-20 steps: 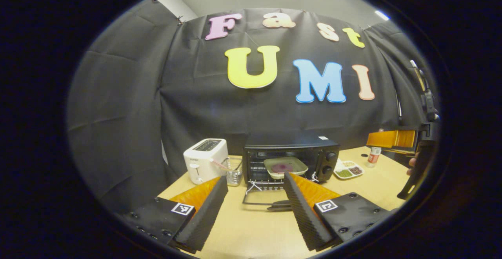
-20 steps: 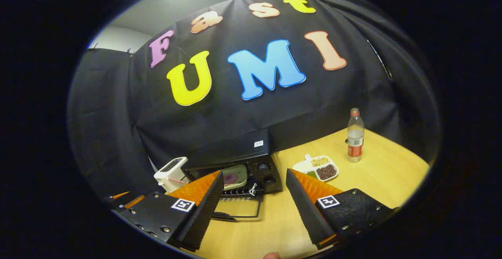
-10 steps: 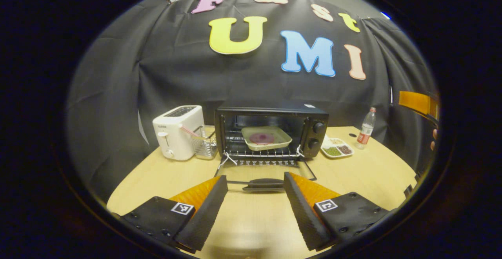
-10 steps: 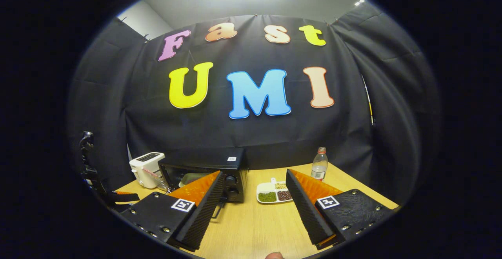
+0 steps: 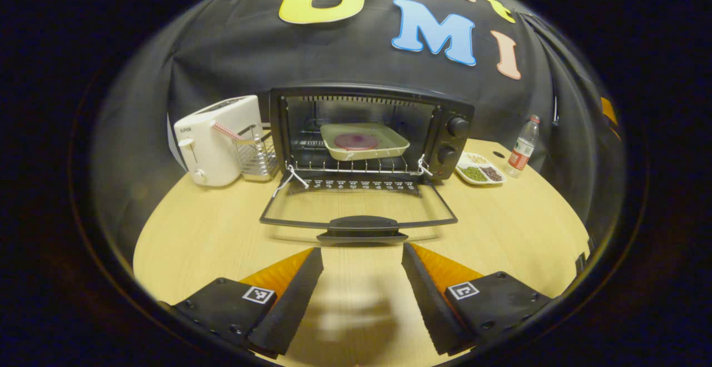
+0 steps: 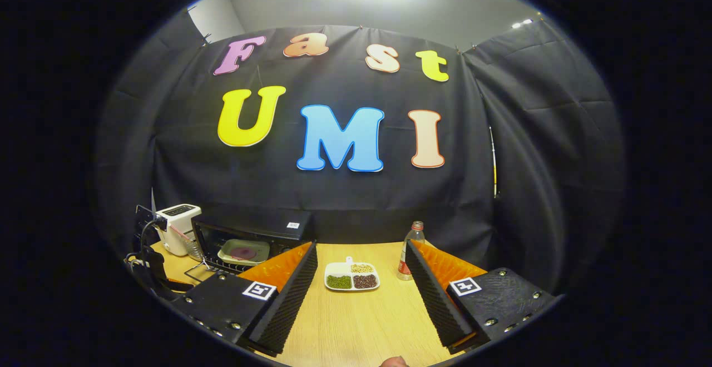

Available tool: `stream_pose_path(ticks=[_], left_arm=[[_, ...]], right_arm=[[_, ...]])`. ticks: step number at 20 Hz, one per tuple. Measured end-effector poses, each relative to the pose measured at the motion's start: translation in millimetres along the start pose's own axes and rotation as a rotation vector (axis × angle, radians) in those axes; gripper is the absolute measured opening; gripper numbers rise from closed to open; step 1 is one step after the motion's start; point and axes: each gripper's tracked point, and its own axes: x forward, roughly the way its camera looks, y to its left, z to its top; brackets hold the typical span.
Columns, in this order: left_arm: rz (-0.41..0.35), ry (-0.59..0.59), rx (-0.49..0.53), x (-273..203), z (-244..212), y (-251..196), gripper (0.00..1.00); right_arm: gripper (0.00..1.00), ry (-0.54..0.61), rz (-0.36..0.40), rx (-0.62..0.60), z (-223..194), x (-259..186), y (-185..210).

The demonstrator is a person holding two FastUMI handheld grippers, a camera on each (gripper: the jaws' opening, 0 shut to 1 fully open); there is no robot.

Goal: Open the electric oven with the left hand, put the food in, and close the electric oven.

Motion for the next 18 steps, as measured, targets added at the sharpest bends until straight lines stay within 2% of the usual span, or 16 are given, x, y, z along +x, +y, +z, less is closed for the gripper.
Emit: stream_pose_path(ticks=[1, 3, 4, 5, 6, 9, 14, 15, 16, 18], left_arm=[[0.001, 0.028, 0.008, 4.9, -3.7, -0.1, 0.97], [-0.006, 0.075, 0.021, 18.4, -5.5, -1.3, 1.00], [-0.011, 0.098, 0.031, 26.0, -7.4, -1.7, 0.97], [-0.017, 0.124, 0.039, 30.7, -10.4, -1.9, 1.00], [-0.018, 0.151, 0.043, 36.4, -12.3, -2.2, 0.97], [-0.015, 0.210, 0.028, 48.5, -20.2, -3.5, 1.00], [0.012, 0.253, 0.026, 61.9, -21.4, 1.1, 0.95], [0.017, 0.258, 0.040, 61.0, -21.3, 1.3, 0.97], [0.022, 0.254, 0.047, 63.0, -20.5, 1.4, 0.92], [0.031, 0.248, 0.042, 62.5, -20.5, 0.8, 1.00]], right_arm=[[0.98, -0.001, -0.017, -0.012, 0.0, -0.9, -3.2], [0.98, 0.004, -0.047, -0.030, -1.0, -0.5, -8.1], [0.97, 0.010, -0.061, -0.034, -3.6, -1.6, -10.3], [0.97, 0.015, -0.074, -0.035, -4.5, -2.4, -12.8], [0.97, 0.021, -0.085, -0.034, -7.1, -2.8, -15.1], [0.98, 0.033, -0.118, -0.032, -9.9, -3.6, -22.4], [0.98, 0.048, -0.147, -0.035, -14.7, -1.6, -29.9], [0.98, 0.049, -0.150, -0.036, -14.4, -1.1, -30.5], [0.98, 0.050, -0.152, -0.036, -14.5, -0.4, -31.3], [0.98, 0.054, -0.151, -0.037, -16.5, 1.1, -31.4]])
